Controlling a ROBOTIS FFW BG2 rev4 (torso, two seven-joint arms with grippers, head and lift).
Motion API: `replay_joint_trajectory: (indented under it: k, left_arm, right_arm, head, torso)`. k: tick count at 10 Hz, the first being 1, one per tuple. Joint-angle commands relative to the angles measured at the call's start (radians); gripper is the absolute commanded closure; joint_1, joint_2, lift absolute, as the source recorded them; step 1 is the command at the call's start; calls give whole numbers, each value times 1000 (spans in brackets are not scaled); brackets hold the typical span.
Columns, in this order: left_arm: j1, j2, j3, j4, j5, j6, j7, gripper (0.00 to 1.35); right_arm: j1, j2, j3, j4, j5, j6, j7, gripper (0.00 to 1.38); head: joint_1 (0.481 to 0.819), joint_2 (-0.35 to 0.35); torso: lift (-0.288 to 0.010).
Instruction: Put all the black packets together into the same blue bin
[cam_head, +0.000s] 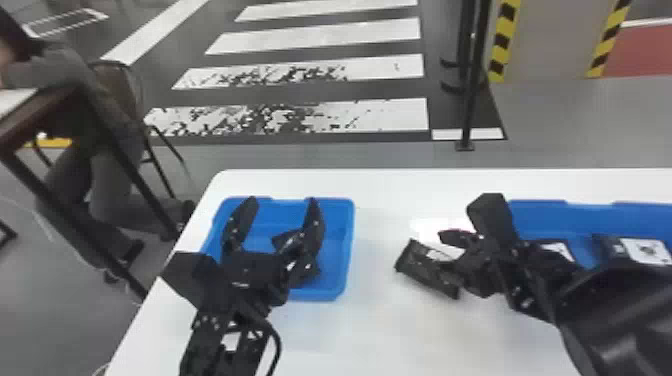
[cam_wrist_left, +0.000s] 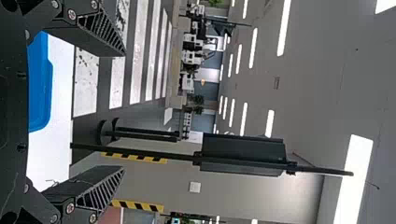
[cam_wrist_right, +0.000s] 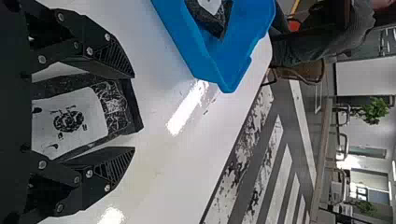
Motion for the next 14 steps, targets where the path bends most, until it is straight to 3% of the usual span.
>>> replay_joint_trajectory:
  k: [1,5,11,12,14]
  left_arm:
    - [0,-1,4,0,1,1,-1,171]
    - [2,-1,6,0,1,6,0,171]
    - [-5,-1,2,7,-5,8,0,171]
    - [-3,-1,2,10,-5,8,0,173]
    - [0,-1,4,10,-3,3,0,173]
  right_arm:
    - [-28,0,30,12,33,24,-3,518]
    - [-30,-2,36,-47,147,151,-22,518]
    - [-87,-9,88,100,69,134,17,573]
    - [-87,-9,92,100,71,142,21,705]
    - [-79,-11,90,85,43,127,21,1102]
  head:
    - [695,205]
    - [695,200]
    - [695,183]
    - [695,183]
    - [695,182]
  torso:
    - [-110]
    - [-110]
    - [-110]
    - [-110]
    - [-110]
